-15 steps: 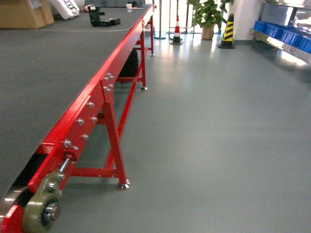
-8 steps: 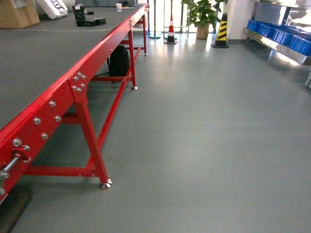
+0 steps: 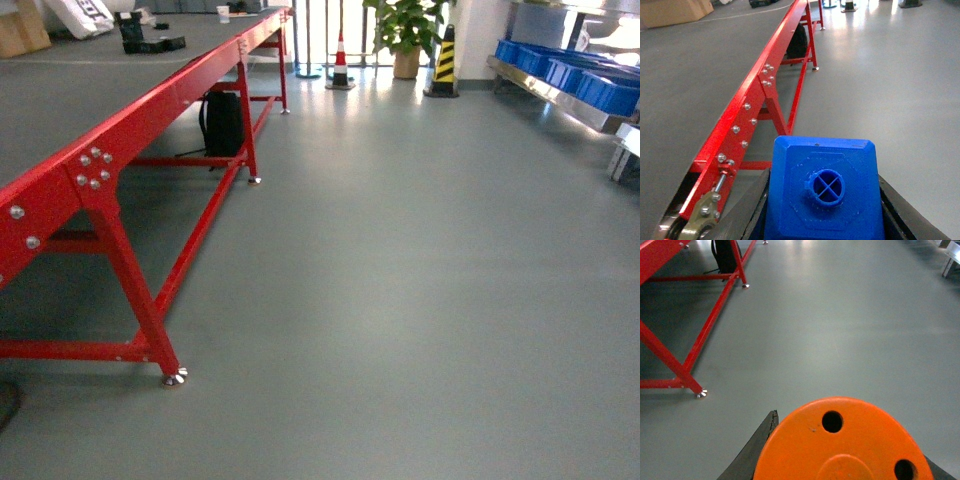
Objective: Sort blue parts and orange caps into right shelf containers
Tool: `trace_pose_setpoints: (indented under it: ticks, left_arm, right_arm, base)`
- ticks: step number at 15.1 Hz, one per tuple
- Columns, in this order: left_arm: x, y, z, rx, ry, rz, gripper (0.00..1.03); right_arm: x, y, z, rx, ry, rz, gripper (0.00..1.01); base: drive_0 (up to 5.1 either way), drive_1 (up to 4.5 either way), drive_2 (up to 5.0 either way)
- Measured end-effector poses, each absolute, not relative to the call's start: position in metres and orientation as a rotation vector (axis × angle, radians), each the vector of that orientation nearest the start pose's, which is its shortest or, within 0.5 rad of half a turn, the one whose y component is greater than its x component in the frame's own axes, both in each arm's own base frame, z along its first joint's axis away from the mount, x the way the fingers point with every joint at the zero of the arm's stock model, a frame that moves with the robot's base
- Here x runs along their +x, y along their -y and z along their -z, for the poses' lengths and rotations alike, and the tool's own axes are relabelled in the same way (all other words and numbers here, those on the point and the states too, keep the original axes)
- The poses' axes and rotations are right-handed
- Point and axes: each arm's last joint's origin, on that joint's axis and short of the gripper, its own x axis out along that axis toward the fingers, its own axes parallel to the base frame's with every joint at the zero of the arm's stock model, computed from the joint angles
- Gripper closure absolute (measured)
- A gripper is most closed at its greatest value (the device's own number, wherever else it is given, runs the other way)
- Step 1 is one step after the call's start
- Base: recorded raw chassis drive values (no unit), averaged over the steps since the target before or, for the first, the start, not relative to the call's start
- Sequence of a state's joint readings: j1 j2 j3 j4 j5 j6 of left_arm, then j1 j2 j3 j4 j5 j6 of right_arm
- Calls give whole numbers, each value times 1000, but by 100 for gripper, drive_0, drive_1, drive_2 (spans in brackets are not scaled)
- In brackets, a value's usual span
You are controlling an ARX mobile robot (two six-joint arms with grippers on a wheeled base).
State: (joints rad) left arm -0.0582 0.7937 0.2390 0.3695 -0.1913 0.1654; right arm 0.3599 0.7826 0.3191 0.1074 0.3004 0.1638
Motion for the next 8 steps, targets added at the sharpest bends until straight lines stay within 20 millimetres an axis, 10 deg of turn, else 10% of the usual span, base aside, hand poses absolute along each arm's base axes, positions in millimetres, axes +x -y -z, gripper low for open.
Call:
trace_pose_setpoints:
  ticks: [8]
  left_arm:
    - [169, 5, -196, 188, -195, -116, 58]
  right_arm:
    - [160, -51, -200, 47, -340, -31, 59]
  base:
    - [488, -233, -233]
